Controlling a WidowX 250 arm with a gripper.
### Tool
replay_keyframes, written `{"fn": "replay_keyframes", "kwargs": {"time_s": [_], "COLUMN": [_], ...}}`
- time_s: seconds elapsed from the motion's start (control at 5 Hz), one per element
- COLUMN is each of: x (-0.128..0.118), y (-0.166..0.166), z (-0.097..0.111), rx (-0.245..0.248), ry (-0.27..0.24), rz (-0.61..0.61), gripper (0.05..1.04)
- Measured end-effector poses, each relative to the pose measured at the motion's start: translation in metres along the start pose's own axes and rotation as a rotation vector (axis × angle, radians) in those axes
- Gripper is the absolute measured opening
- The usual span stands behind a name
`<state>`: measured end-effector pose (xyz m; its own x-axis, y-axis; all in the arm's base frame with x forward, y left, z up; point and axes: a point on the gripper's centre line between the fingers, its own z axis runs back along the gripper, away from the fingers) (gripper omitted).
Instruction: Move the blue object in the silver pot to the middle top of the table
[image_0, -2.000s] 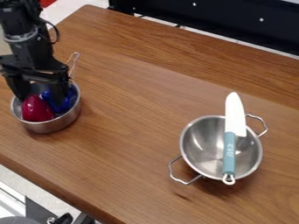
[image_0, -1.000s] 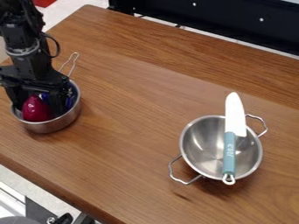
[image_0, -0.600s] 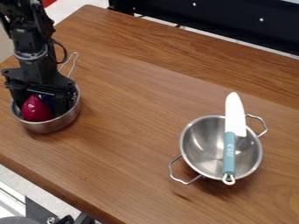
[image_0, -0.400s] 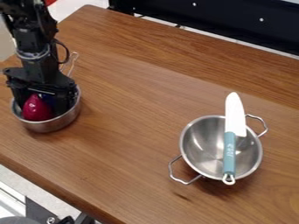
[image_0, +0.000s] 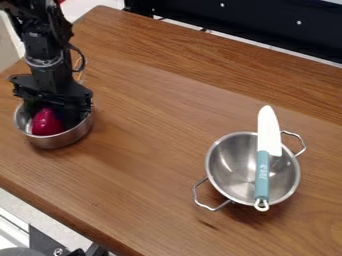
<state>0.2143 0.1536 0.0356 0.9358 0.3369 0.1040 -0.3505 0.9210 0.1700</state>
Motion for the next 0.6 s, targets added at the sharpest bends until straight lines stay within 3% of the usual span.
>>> {"fn": "replay_keyframes", "kwargs": {"time_s": [0.6], "x": [0.002], "y": [0.002], "z": [0.015], "rx": [-0.041], "ry": [0.094], "rz": [0.037], "gripper": [0.622]}}
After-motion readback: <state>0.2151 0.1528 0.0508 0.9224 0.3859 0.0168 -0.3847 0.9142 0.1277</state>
